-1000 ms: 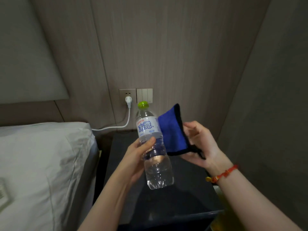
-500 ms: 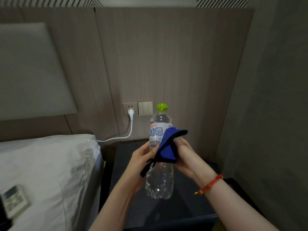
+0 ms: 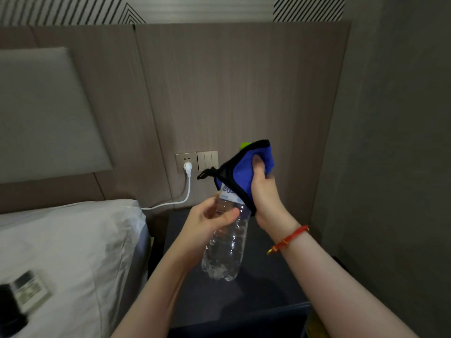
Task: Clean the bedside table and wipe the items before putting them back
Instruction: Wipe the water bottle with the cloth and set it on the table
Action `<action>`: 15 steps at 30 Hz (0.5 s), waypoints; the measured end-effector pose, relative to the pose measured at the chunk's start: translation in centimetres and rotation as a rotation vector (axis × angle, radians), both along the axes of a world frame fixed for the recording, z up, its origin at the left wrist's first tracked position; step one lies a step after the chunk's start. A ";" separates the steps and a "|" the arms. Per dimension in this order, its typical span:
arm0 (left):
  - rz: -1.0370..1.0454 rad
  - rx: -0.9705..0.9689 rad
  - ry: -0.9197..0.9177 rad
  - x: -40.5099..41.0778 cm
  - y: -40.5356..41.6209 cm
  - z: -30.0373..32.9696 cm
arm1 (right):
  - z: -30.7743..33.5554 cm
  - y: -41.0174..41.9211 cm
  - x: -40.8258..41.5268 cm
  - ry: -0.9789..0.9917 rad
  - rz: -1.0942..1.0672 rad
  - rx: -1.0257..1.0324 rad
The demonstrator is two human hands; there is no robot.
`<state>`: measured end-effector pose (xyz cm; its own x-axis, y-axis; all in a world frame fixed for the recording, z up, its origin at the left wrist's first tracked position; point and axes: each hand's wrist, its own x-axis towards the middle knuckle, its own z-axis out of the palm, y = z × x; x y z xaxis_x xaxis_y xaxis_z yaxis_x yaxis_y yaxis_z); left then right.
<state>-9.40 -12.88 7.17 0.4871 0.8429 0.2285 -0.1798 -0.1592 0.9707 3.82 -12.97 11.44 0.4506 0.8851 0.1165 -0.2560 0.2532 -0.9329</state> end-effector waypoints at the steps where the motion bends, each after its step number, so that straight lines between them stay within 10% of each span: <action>1: 0.000 -0.006 -0.016 0.0 0.0 0.0 | -0.1 -0.1 -0.2 -0.015 -0.006 0.014; 10: -0.025 -0.233 -0.242 -0.1 0.6 0.4 | -2.5 -2.3 -0.6 0.007 0.420 0.157; 15: 0.006 -0.396 -0.348 0.4 1.1 0.8 | -3.0 -3.7 -0.4 -0.307 0.527 0.141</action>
<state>-8.97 -11.79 8.01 0.4337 0.9002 0.0394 -0.5022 0.2052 0.8401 3.39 -16.69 8.43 -0.1150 0.9461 0.3028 -0.1057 0.2914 -0.9507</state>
